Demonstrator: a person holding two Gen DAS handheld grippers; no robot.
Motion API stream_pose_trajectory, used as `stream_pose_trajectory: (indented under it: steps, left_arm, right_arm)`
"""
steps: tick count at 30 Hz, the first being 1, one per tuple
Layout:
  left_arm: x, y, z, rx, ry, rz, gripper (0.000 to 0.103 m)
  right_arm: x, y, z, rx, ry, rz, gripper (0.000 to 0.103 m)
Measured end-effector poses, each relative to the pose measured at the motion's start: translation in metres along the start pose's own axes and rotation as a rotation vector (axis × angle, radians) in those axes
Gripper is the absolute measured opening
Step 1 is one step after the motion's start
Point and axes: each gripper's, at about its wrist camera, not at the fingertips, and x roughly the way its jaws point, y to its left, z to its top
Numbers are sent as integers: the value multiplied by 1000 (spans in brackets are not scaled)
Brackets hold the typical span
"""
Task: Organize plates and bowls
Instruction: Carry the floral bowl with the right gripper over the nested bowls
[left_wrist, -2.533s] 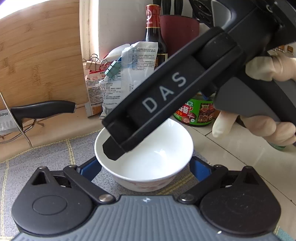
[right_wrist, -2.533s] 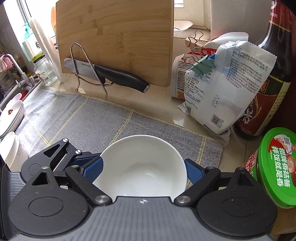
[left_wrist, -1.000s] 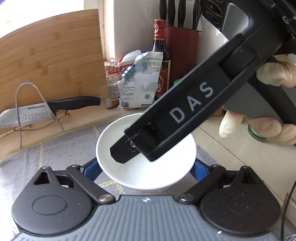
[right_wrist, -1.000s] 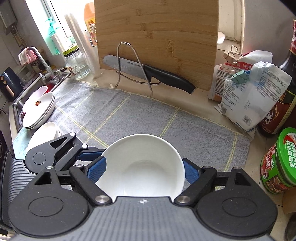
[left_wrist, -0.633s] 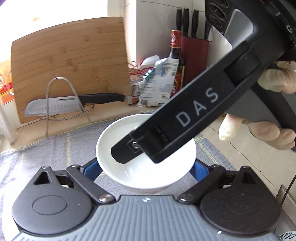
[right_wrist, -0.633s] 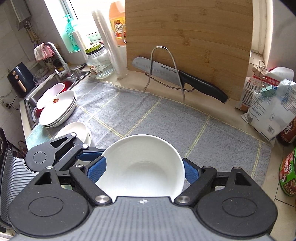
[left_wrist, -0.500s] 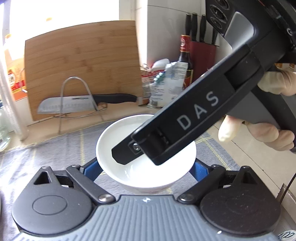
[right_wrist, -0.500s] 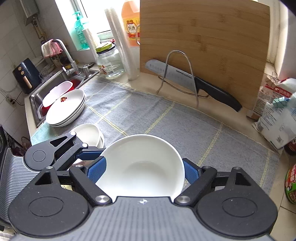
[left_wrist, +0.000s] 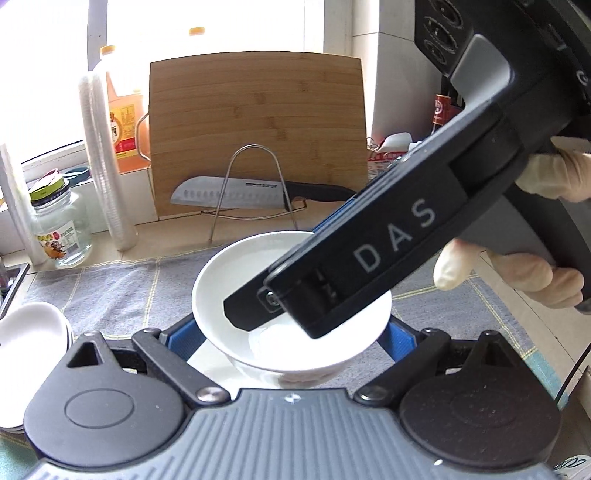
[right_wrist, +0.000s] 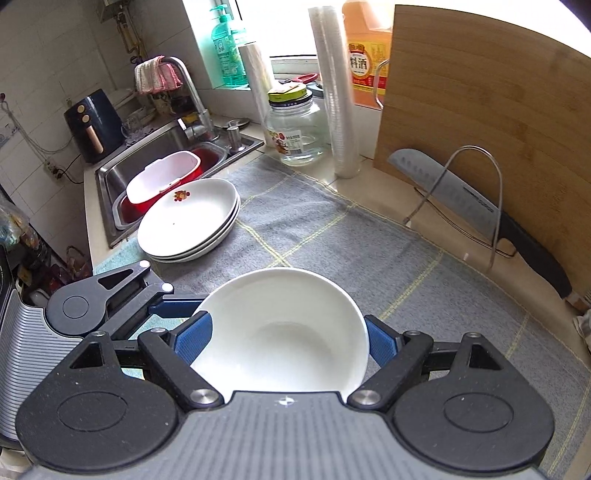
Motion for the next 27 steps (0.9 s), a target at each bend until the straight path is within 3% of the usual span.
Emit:
stream_pose_trajectory:
  steps: [10,27]
  left_arm:
    - [-12,31,-13,-40,14,37,96]
    - [1,44,-26,-74,53,7,96]
  right_arm:
    - [34,31,19,-42,30,30,91]
    - [63,37,19,-22,84,20,91]
